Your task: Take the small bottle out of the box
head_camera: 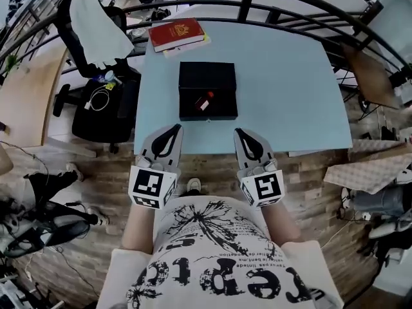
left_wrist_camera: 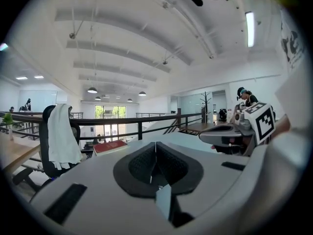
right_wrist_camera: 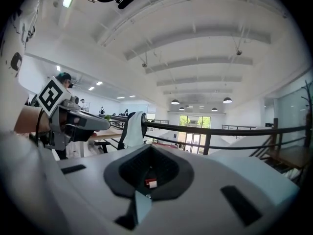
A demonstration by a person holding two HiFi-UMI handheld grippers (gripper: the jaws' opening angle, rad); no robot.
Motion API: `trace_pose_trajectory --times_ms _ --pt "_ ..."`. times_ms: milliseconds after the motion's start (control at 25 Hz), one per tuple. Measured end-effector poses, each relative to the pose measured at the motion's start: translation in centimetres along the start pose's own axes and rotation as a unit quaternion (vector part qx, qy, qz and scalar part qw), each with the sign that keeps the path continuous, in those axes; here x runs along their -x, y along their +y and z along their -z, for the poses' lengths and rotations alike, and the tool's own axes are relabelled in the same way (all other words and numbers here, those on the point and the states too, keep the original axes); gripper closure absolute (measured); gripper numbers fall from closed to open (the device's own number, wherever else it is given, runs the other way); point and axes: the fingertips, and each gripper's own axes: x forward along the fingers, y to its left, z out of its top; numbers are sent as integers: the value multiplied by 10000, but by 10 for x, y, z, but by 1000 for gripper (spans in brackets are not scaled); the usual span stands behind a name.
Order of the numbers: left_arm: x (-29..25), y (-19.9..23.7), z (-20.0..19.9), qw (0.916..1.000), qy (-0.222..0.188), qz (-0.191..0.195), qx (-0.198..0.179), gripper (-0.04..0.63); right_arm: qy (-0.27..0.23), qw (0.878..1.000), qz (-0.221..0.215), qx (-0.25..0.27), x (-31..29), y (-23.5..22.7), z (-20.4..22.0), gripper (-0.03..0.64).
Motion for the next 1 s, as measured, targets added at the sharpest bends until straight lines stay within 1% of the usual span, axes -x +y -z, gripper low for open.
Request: trace_pose_trajectory --times_ms 80,160,320,440,600,760,880,920,960,1000 --pt "-15 19 3 9998 93 169 29 574 79 9999 93 -28 -23 -3 0 606" --pt "-31 35 7 9995 185 256 101 574 163 9998 131 -37 -43 -8 2 606" --pt "-65 47 23 9981 490 352 151 574 350 9992 171 -103 -71 -24 11 606" --pt "-94 53 39 9958 806 387 184 574 444 9988 124 -150 -93 -40 19 606" --pt "-132 60 62 9908 1263 380 290 574 525 9985 -63 -172 -121 -58 24 606" --pt "-171 65 90 9819 1830 300 387 572 595 9974 -391 -50 -145 -75 22 606" --pt "-199 60 118 9707 2329 446 378 564 631 9967 -504 46 -157 -92 24 606" --pt "-207 57 127 9663 2500 511 350 538 642 9965 -528 40 -160 -97 25 606" --pt "-214 54 136 9616 2663 574 318 498 647 9964 -552 13 -163 -102 26 606" --pt "-221 52 145 9569 2820 639 281 475 651 9963 -566 -24 -165 -108 27 606"
